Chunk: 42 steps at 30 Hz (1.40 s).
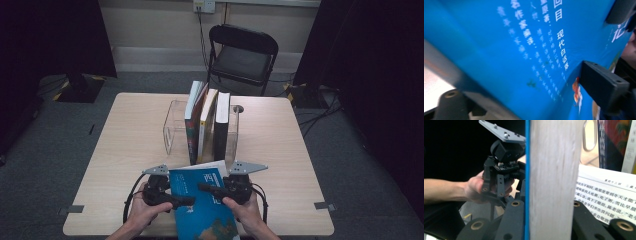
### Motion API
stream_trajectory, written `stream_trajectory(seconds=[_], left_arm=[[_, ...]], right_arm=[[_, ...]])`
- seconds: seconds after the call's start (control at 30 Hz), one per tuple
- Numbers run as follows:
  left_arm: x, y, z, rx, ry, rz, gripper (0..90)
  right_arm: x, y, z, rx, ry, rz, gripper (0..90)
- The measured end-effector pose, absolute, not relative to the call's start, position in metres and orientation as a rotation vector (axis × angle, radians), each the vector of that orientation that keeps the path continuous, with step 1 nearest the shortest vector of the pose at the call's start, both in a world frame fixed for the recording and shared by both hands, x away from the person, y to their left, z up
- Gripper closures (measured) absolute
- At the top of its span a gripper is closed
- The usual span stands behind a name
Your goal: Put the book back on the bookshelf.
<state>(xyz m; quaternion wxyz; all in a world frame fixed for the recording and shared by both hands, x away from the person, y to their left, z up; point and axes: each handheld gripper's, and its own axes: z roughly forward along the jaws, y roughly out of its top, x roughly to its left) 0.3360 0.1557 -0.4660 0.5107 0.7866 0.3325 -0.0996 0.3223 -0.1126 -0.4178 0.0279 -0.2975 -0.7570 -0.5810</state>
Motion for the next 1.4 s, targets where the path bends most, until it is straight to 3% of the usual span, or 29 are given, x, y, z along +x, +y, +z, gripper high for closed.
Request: stream_trajectory(seconds=[0.5,0.87,1.0,1.1,1.27,1.4], left_arm=[[0.326,0.172,-0.414,1.808,0.671,-0.064,35.9],[0.317,0.168,-0.385,1.827,0.583,0.164,48.5],[0.308,0.164,-0.383,1.820,0.539,0.179,54.1],[0.305,0.162,-0.383,1.813,0.523,0.174,55.4],[0.296,0.149,-0.387,1.798,0.494,0.166,57.9],[0.295,0.145,-0.389,1.797,0.480,0.185,57.9]], right_arm=[[0.311,-0.113,-0.382,-0.854,-2.299,-1.997,77.4],[0.312,-0.117,-0.366,-0.800,-2.347,-2.085,76.9],[0.312,-0.126,-0.371,-0.805,-2.339,-2.064,75.0],[0.309,-0.130,-0.371,-0.805,-2.345,-2.056,73.9],[0.304,-0.147,-0.373,-0.824,-2.356,-2.043,64.8],[0.302,-0.161,-0.362,-0.818,-2.358,-2.060,64.6]])
